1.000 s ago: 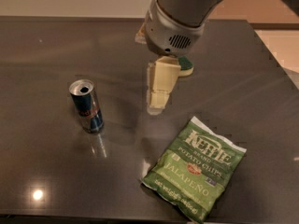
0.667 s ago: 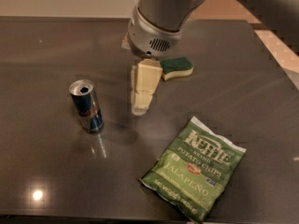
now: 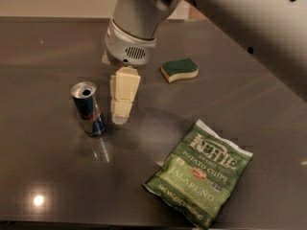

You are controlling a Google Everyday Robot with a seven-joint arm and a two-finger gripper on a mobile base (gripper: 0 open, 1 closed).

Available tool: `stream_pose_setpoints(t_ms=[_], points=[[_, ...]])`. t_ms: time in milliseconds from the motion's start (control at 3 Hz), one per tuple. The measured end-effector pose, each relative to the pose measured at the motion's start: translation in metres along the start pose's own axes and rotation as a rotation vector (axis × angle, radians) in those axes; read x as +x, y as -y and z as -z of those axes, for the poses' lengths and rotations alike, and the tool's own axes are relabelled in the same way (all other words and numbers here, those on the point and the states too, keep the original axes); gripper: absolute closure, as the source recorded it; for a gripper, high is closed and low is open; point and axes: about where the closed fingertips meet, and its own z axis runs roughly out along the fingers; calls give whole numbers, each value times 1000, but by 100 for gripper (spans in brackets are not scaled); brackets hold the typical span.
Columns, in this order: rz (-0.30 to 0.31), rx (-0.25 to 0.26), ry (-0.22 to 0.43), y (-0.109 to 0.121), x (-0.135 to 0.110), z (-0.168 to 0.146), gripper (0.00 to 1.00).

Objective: Pick redbull can

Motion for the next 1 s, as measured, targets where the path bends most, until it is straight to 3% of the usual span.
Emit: stream_pose_setpoints(t_ms=[333,1000], points=[[25,-67,21,-4,-17,-15,0],[36,-129,80,8,38,-27,0]])
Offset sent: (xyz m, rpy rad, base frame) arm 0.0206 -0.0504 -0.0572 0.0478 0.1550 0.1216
